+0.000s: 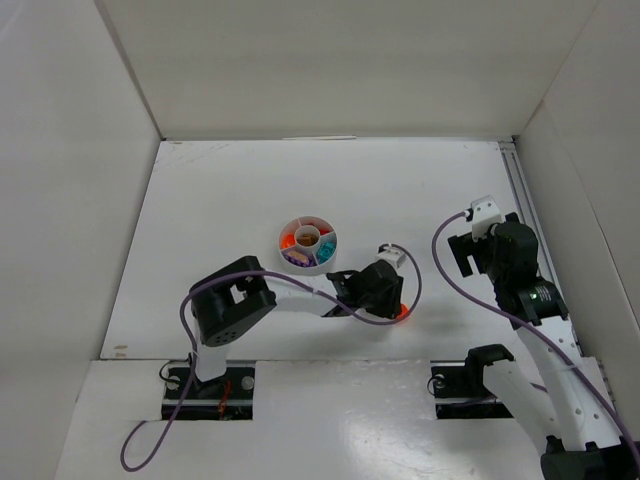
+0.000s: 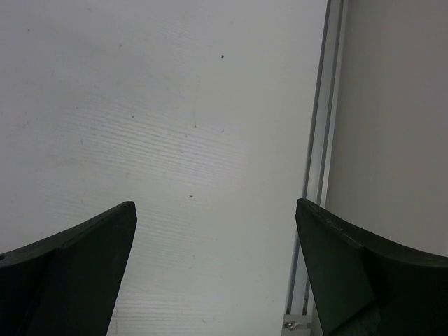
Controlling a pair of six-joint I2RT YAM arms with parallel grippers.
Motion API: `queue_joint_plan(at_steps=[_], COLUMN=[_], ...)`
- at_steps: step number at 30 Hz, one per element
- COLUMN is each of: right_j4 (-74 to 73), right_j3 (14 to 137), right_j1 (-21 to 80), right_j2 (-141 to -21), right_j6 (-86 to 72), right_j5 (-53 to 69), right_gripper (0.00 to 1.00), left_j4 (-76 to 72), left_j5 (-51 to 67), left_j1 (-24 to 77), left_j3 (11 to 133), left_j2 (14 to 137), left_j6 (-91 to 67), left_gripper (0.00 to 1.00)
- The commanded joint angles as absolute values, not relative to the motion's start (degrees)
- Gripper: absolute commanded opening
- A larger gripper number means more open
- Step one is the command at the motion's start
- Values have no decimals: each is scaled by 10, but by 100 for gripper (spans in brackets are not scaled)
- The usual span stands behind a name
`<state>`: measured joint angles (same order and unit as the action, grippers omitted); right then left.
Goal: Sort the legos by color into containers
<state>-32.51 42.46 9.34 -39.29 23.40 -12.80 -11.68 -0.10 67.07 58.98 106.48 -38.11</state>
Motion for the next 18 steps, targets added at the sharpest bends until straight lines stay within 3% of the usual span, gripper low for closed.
queue_joint_plan(at_steps=[1,5,6,12,18], right_j4=[-298,-298,-298,-303,-303], right_j3=[428,428,428,428,428], right_j1=[89,89,89,89,89], right_j2=[-386,-386,-386,-381,-370], right_j6=[236,236,236,236,236], right_j5=[-122,-122,-122,-122,-121], right_gripper=[100,100,100,100,100], left_j4=[-134,-134,-128,-120,-70], left_j5=[16,16,16,-12,-135], left_j1=[669,669,669,669,669], left_j3=[620,620,620,606,577], left_j2=[1071,1071,1066,1006,876], left_j6=[-374,-369,-369,-364,-350], left_gripper=[30,13,0,0,0])
